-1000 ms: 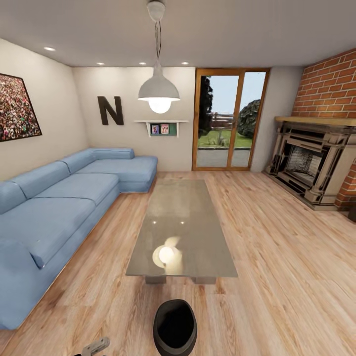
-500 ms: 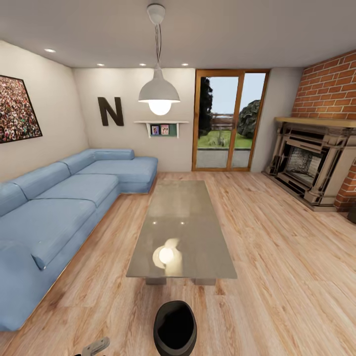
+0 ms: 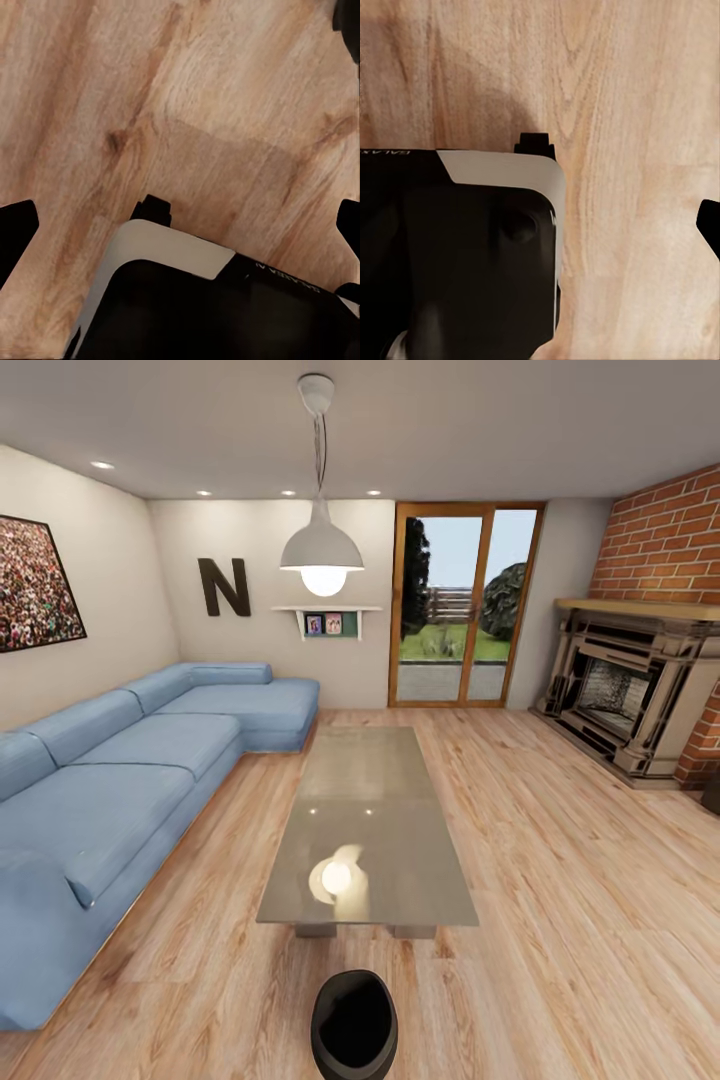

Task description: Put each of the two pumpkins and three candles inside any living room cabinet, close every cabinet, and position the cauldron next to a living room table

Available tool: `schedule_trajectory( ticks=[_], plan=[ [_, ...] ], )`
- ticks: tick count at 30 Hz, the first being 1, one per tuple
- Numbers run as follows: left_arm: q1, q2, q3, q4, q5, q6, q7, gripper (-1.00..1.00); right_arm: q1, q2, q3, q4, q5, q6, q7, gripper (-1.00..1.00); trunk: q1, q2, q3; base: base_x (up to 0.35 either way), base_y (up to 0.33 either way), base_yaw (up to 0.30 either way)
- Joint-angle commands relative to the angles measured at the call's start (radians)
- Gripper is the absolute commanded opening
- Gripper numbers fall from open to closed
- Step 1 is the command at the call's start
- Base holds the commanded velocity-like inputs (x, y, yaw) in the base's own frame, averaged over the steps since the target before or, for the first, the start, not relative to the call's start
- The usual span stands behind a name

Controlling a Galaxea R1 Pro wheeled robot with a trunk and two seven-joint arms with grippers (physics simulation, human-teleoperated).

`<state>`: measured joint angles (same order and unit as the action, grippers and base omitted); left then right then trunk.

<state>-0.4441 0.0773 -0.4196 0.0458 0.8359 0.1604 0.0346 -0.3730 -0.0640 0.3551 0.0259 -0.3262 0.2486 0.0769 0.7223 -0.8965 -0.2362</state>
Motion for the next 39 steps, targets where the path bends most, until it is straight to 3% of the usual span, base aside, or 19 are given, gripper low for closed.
schedule_trajectory(
  ticks=[1, 9, 17, 20, 25, 39],
  plan=[
    [0.005, 0.000, -0.008, 0.000, 0.010, 0.004, 0.002, 1.00, -0.001, 0.000, 0.009, 0.002, -0.008, 0.001, 0.004, 1.00, -0.004, 0.006, 0.002, 0.000, 0.000, 0.000],
    [0.055, 0.001, -0.008, 0.000, 0.008, 0.002, -0.001, 1.00, -0.001, 0.000, 0.008, 0.002, -0.008, 0.001, 0.004, 1.00, -0.034, 0.062, 0.027, 0.000, 0.000, 0.000],
    [0.063, 0.001, -0.008, -0.001, 0.007, 0.004, -0.016, 1.00, -0.001, 0.000, 0.008, 0.002, -0.008, 0.001, 0.004, 1.00, -0.065, 0.118, 0.052, 0.000, 0.000, 0.000],
    [0.063, 0.004, -0.009, 0.000, 0.007, 0.005, -0.062, 1.00, -0.001, 0.001, 0.008, 0.002, -0.008, 0.001, 0.004, 1.00, -0.077, 0.139, 0.062, 0.000, 0.000, 0.000],
    [0.064, 0.036, -0.009, -0.001, 0.006, 0.020, -0.137, 1.00, 0.000, 0.001, 0.008, 0.002, -0.008, 0.001, 0.004, 1.00, -0.096, 0.174, 0.077, 0.000, 0.000, 0.000],
    [0.064, 0.042, -0.010, -0.001, 0.006, 0.059, -0.147, 1.00, 0.000, 0.001, 0.008, 0.003, -0.008, 0.001, 0.004, 1.00, -0.149, 0.272, 0.121, 0.000, 0.000, 0.000]
  ],
)
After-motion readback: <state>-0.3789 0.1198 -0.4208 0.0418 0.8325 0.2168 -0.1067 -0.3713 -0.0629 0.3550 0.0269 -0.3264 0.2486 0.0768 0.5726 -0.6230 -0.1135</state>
